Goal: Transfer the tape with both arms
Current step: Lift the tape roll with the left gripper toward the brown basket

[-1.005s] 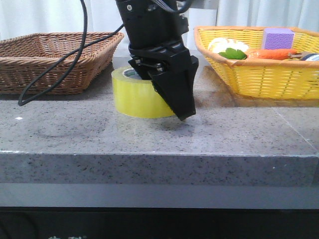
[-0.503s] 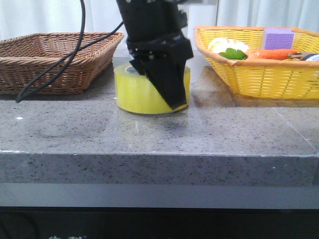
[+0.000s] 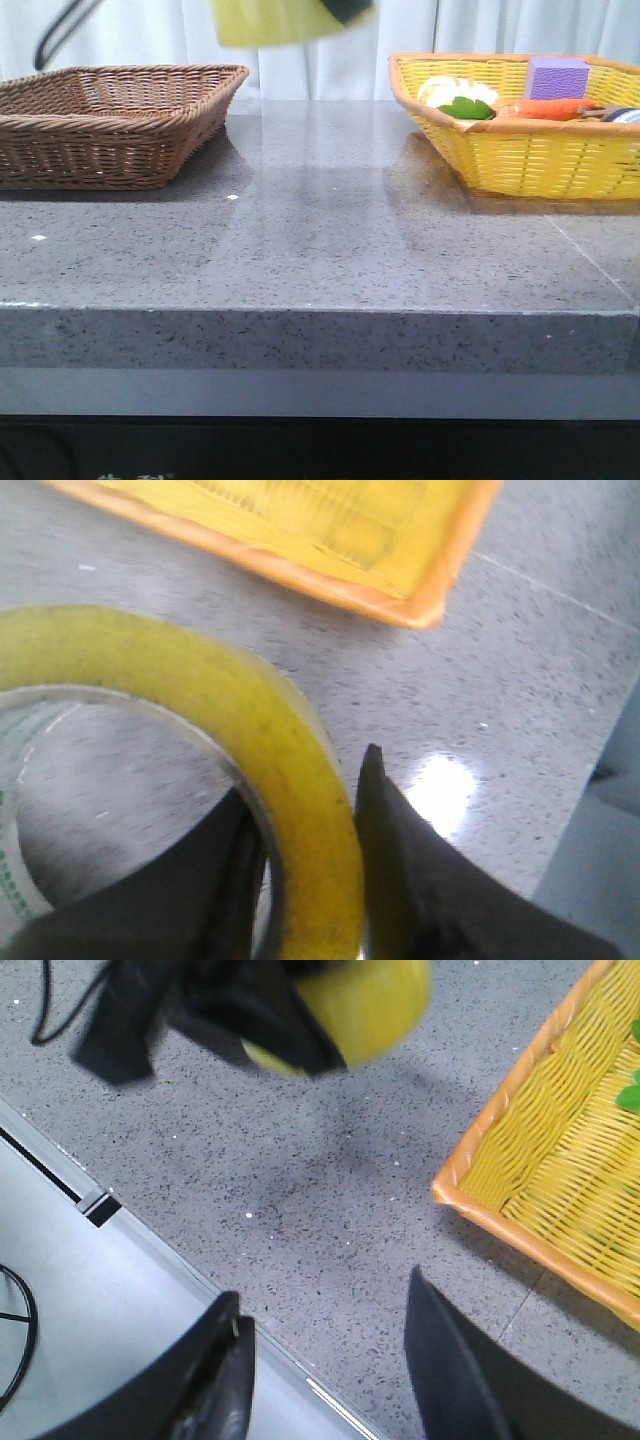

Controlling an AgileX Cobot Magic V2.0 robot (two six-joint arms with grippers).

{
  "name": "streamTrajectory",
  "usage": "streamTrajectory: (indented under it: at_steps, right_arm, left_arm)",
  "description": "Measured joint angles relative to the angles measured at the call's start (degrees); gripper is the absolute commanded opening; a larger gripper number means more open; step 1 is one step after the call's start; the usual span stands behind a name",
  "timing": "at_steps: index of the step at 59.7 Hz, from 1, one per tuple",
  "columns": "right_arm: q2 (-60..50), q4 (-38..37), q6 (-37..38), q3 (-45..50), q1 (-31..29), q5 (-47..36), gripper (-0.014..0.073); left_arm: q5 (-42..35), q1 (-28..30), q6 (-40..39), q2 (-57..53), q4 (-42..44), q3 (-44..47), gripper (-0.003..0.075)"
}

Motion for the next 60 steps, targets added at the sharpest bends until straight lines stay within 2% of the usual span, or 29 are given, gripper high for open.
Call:
streamTrajectory:
  at_steps: [18,27,43,60]
  right_arm:
    - [0.00,0.00,0.00,0.00,0.00,0.00,0.0381]
    - [0.00,0.00,0.00,0.00,0.00,0.00,0.0381]
    - [0.00,0.00,0.00,0.00,0.00,0.00,0.0381]
    - [0.00,0.00,0.00,0.00,0.00,0.00,0.0381]
  left_arm:
    - [0.22,13.20,-4.75,-1.41,0.55,-0.08,0.0171]
    - [-2.07,19.19,-5.57,-0.18,1.20,-0.08,0.0171]
    - [-8.68,23.21,-5.61,3.87,1.20,-0.08,0.0171]
    - [-10.25,25.23,-5.61,11.46,1.35,-0.08,0.0171]
